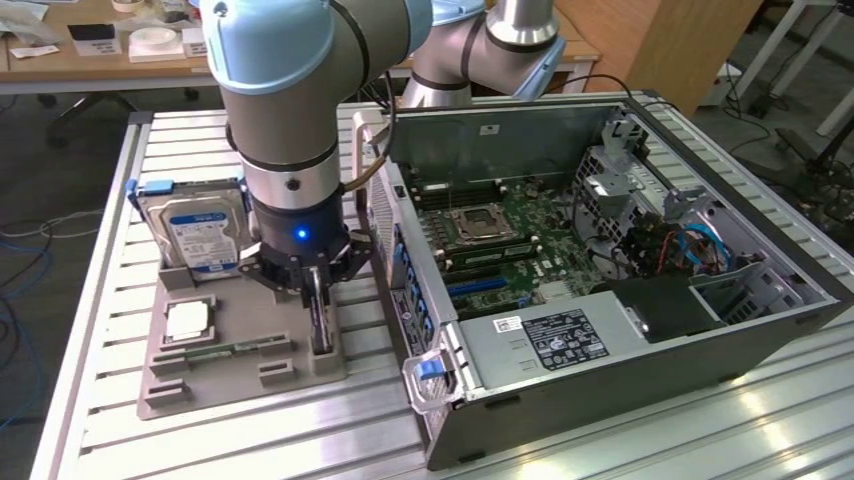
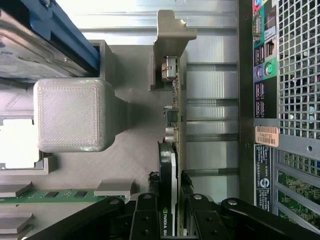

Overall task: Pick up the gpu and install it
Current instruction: 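Pick up the gpu and move the gpu toward the slot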

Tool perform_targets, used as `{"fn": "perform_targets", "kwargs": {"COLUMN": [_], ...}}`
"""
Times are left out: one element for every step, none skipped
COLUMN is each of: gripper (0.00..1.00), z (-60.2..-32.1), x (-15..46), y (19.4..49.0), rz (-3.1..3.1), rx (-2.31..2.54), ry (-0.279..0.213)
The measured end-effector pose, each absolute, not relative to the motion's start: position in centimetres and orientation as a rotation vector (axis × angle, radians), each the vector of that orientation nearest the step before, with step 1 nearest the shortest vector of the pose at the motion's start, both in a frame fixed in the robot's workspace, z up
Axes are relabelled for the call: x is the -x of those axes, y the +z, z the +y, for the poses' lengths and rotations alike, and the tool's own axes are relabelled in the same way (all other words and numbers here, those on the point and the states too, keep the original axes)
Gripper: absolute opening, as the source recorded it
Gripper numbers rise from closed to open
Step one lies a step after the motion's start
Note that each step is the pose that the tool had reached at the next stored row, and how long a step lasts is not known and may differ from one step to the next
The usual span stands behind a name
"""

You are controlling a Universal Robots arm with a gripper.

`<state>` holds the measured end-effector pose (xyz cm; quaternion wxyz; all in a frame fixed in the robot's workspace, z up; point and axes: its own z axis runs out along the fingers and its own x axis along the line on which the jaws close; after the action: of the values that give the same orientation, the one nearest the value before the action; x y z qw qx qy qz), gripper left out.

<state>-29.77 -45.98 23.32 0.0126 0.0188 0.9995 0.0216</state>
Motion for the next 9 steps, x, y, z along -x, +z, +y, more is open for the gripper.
{"fn": "perform_targets", "kwargs": {"gripper": [0.27, 0.27, 0.27, 0.27, 0.27, 0.27, 0.27, 0.27, 0.27], "z": [-45.98, -45.98, -45.98, -45.98, -45.98, -45.98, -45.98, -45.98, -45.98], "x": [29.77, 29.77, 29.77, 29.77, 29.77, 29.77, 29.77, 29.77, 29.77], "y": [23.32, 23.32, 23.32, 23.32, 23.32, 23.32, 23.32, 23.32, 23.32], "rz": [3.115, 3.115, 3.115, 3.115, 3.115, 3.115, 3.115, 3.115, 3.115], "rx": [-0.059, -0.059, -0.059, -0.058, -0.058, -0.058, -0.058, -0.058, -0.058], "ry": [0.067, 0.067, 0.068, 0.068, 0.068, 0.068, 0.068, 0.068, 0.068]}}
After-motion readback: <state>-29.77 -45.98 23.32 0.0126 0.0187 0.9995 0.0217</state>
